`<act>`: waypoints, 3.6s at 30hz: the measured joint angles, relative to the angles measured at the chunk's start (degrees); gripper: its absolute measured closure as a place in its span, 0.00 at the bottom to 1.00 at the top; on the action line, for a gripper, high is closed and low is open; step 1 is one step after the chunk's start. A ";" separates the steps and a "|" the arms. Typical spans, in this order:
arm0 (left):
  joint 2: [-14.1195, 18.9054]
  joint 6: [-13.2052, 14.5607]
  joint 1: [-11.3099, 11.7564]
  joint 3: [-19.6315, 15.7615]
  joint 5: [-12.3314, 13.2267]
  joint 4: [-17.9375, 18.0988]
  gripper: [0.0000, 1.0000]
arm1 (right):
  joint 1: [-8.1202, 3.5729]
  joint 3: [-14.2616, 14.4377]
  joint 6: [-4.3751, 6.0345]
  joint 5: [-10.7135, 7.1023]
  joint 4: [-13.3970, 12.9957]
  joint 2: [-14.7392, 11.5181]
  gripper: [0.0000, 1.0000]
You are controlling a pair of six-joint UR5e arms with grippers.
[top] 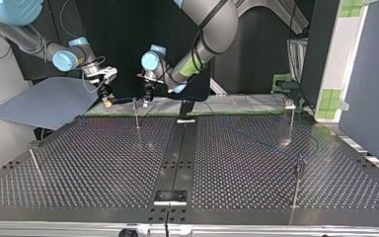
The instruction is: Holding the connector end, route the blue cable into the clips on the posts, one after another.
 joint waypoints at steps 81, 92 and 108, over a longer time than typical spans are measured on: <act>-6.07 -11.26 5.27 13.52 4.67 -3.14 1.00 | -1.06 -5.59 7.62 2.06 -4.60 4.02 1.00; -6.07 -9.58 5.62 13.53 3.58 -3.65 1.00 | -1.14 -7.71 7.02 2.06 -2.81 5.85 1.00; -6.07 -8.80 6.27 13.51 2.70 -3.57 1.00 | -1.12 -11.88 6.75 1.98 -0.46 7.72 1.00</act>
